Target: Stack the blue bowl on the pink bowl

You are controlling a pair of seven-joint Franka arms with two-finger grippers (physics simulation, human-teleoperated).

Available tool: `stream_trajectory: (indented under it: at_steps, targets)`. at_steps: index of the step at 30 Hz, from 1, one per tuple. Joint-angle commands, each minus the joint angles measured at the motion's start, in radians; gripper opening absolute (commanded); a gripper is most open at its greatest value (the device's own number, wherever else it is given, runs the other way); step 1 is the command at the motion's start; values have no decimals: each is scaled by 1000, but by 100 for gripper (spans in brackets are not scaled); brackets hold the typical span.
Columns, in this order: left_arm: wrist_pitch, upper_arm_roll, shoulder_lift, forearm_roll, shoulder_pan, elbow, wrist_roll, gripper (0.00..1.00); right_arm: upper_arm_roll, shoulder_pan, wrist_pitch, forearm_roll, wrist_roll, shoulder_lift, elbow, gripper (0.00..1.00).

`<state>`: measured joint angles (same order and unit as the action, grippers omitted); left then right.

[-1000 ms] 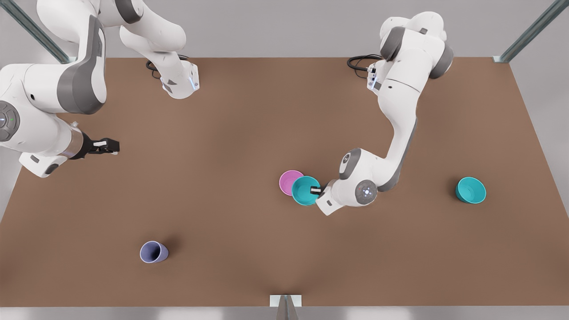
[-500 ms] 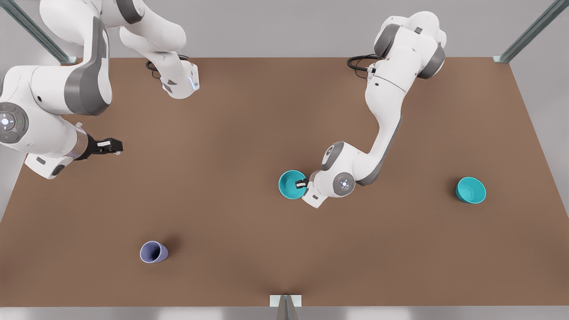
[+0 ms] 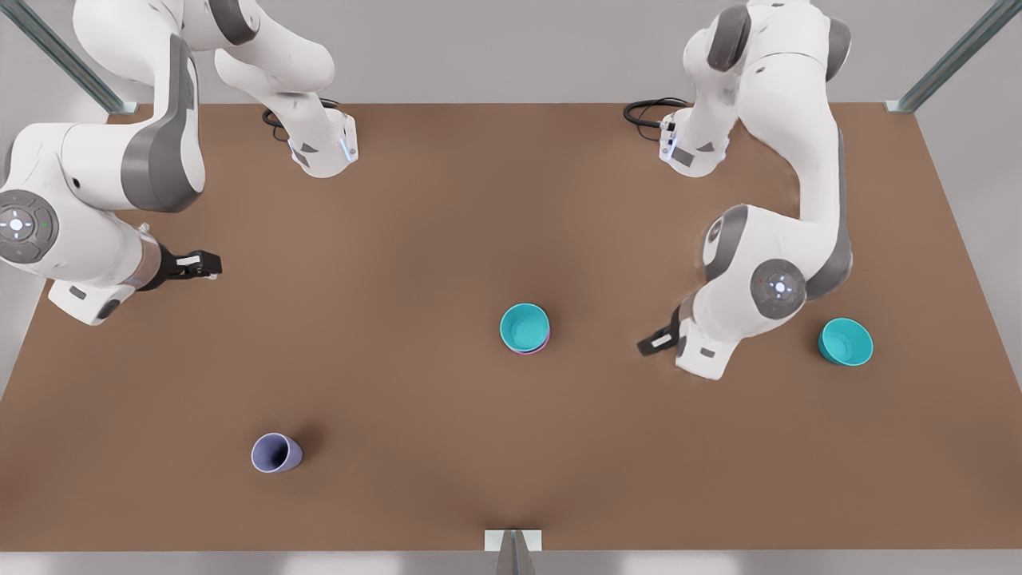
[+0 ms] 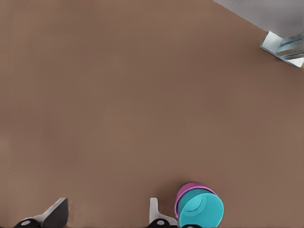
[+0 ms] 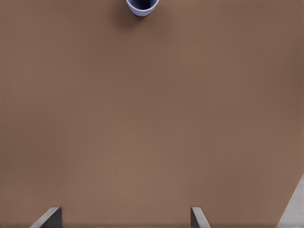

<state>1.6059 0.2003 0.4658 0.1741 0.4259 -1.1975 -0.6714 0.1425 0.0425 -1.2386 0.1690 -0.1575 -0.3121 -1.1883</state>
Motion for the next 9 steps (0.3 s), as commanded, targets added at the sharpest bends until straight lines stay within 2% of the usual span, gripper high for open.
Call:
stream_trajectory:
  at_steps: [1,2,3,4,5,9]
  targets:
    - [-397,54,-45,-189,5,81,625,100,0,0,1,-2,-11,2,3,100]
    - [-385,25,-102,-263,-1,76,633,100,0,0,1,-2,-11,2,3,100]
    - [-371,-194,-179,-274,-189,29,662,100,0,0,1,-2,-11,2,3,100]
    - [-331,-295,-249,-280,-271,-34,659,100,0,0,1,-2,-11,2,3,100]
    - [-250,-297,-349,-265,-279,-159,665,100,0,0,1,-2,-11,2,3,100]
    - [-288,-299,-312,-266,-279,-119,664,100,0,0,1,-2,-11,2,1,100]
